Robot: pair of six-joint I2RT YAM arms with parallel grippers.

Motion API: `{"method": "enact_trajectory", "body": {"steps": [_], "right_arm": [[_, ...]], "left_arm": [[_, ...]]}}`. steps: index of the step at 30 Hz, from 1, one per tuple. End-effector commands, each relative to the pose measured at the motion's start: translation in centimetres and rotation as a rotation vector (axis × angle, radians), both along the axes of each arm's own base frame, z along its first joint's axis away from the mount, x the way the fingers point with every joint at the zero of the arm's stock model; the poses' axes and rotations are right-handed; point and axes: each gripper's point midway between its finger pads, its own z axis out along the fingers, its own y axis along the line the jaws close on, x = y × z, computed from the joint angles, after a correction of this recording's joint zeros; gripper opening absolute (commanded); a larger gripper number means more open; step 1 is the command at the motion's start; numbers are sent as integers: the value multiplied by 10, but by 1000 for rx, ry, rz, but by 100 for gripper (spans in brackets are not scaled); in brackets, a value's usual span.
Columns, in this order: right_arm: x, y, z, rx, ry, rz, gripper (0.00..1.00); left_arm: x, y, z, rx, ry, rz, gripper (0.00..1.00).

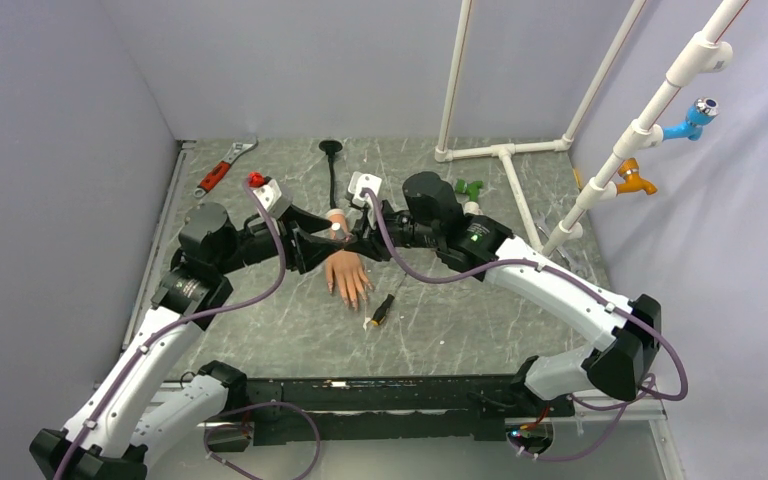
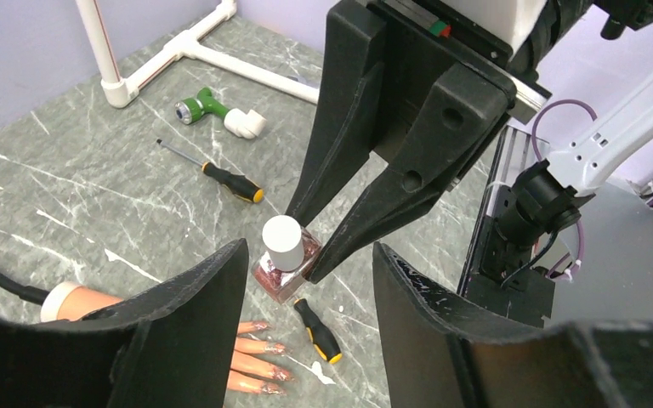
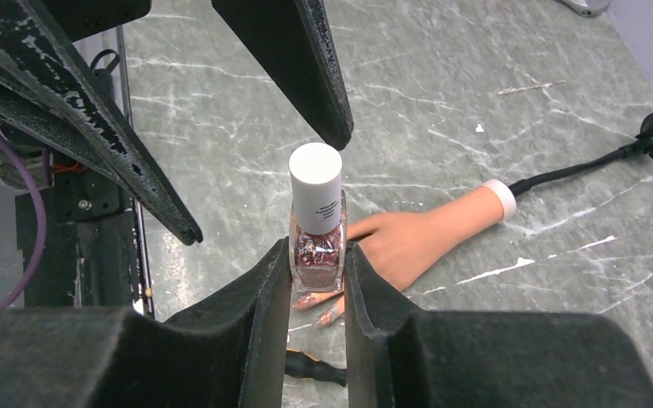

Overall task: Paint the nails
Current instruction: Screw the nail polish bottle.

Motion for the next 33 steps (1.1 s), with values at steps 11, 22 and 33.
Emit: {"method": "enact_trajectory", "body": {"steps": [11, 22, 33], "right_arm": [[3, 10, 23, 58, -27, 13, 0], [-2, 13, 23, 60, -19, 39, 0], [-3, 12, 25, 67, -28, 37, 0]], "left_arm": [[16, 4, 5, -50, 18, 90, 50], [16, 0, 5, -79, 26, 71, 44], [6, -11, -2, -41, 34, -40, 28]]}}
